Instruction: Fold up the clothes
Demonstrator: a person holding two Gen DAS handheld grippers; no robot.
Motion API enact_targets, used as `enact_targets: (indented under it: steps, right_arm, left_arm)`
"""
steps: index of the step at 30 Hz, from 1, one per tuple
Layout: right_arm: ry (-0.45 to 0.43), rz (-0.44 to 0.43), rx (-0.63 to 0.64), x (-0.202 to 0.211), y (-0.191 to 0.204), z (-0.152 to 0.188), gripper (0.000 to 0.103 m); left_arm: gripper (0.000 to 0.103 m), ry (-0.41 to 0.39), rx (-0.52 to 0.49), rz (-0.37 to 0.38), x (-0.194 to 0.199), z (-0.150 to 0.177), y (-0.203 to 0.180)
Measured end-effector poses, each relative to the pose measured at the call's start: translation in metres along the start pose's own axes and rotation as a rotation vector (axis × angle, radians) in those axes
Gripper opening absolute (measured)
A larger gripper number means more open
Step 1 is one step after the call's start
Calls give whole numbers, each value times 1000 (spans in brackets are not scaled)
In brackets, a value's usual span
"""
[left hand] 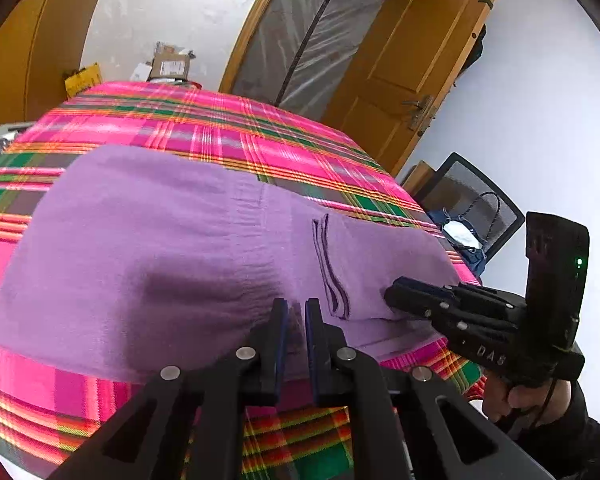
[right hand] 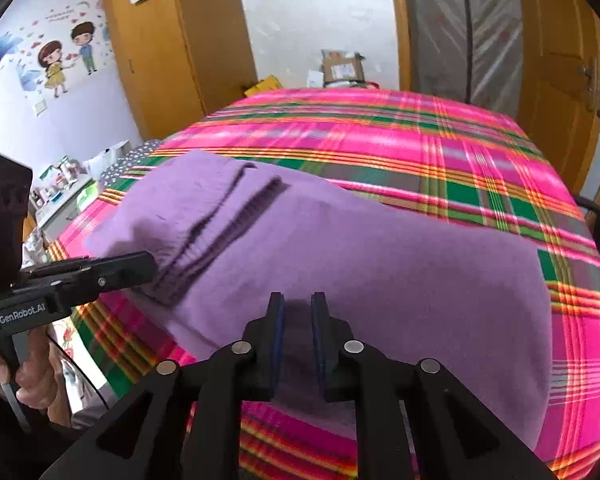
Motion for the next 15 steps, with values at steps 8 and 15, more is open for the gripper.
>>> enact_targets:
  steps: [8,15]
  right_arm:
    - [-15,-18,-30,-11,-4,6,20]
    - [-16,17,-15,-12,3,7,26]
  left_arm:
    - [9,18,-32,-71,-1,2,-2]
    - [9,22,-5,-57,-4,4,4]
Point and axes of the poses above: each gripper's, at about its wrist camera, not at the fingertips, and x roughly against the way its jaws point, y to its left, z to its underside, the point moved 10 cm from there along -x, roughly the way its jaws point
